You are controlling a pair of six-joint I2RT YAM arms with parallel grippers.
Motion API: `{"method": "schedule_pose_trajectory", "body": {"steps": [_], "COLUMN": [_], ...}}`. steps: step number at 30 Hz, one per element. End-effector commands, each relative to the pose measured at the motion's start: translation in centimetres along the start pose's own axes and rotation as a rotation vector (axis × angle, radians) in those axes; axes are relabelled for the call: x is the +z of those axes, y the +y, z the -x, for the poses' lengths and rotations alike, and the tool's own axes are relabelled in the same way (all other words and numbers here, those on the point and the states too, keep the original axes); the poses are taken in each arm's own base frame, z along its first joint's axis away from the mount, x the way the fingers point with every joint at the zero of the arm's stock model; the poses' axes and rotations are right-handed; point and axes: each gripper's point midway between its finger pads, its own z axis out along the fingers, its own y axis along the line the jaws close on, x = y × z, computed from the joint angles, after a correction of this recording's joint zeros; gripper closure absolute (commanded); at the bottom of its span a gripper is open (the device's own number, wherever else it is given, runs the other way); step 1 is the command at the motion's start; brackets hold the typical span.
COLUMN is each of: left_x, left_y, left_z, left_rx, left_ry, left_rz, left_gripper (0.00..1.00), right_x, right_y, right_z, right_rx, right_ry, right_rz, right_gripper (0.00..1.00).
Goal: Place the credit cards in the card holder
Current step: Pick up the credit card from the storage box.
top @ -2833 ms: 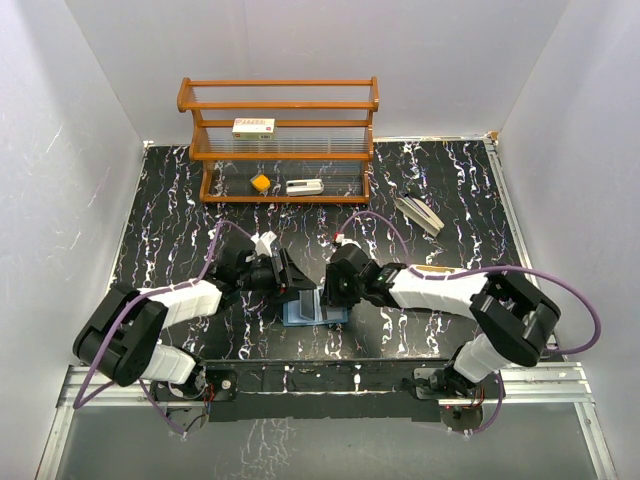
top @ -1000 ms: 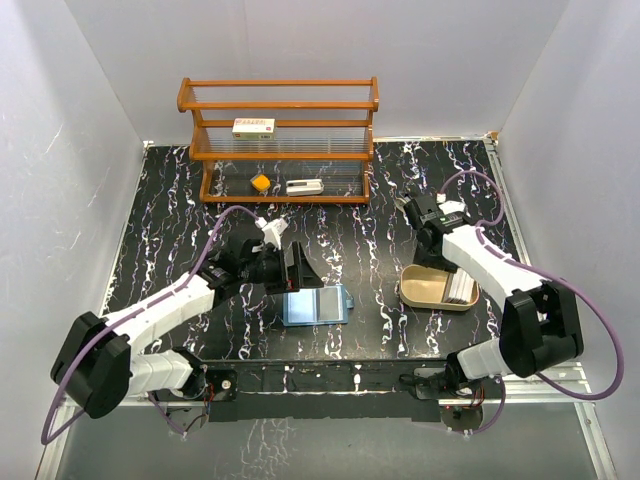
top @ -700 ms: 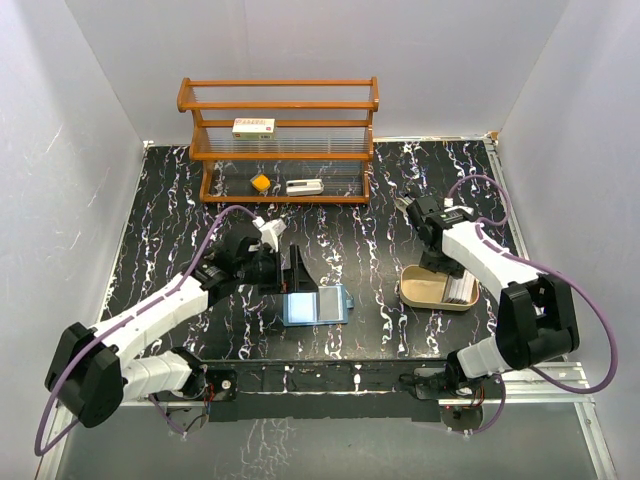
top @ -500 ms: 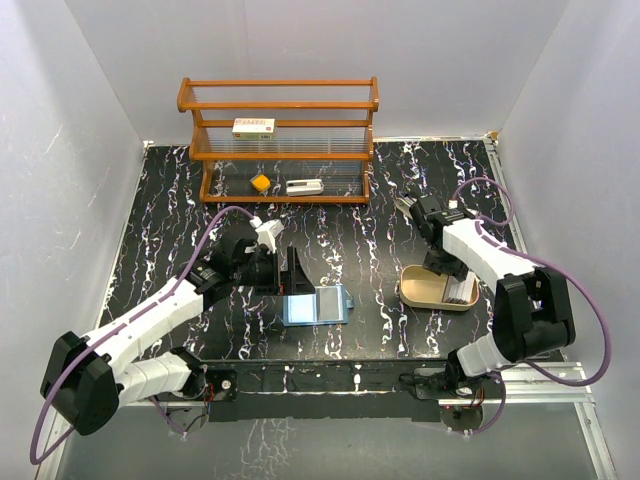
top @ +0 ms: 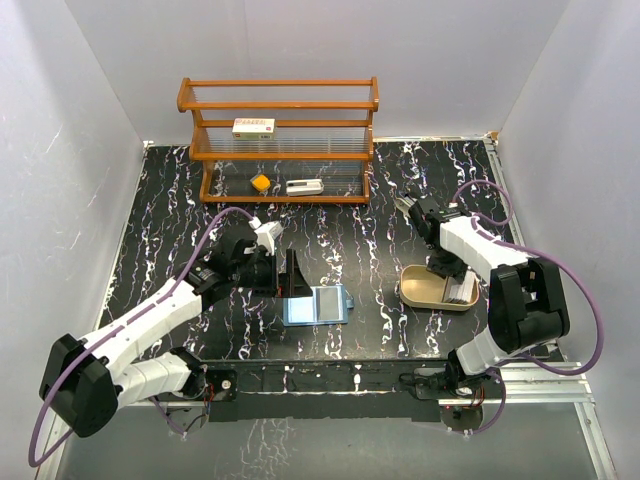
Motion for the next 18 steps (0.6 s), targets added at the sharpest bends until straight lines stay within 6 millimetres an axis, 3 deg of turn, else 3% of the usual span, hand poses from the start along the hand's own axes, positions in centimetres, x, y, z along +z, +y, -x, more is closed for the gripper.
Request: {"method": "schedule_pose_trajectory", "body": {"steps": [1, 9, 18], "left_x": [-1.2, -2.1, -2.4], "left_y": [-1.5, -1.9, -2.4], "left_z": [1.1, 1.5, 1.9], "left_rx": [0.038, 0.054, 0.059], "left_ry": [-0.037, -0.063, -0.071], "left_rz": [-0.026, -0.032, -0.037], "left_gripper": [0.01, 0.01, 0.01], "right_x": [-0.4, -1.2, -1.8], "right_y": [-0.1, -0.8, 0.1], "right_z": [2.0, 3.4, 3.5], "right_rx": [0.063, 0.060, 0.034], "right_ry": [-0.053, -0.091, -0.092], "right_rz": [-0.013, -0.048, 0.032], "right_gripper": [0.62, 0.75, 0.86]}}
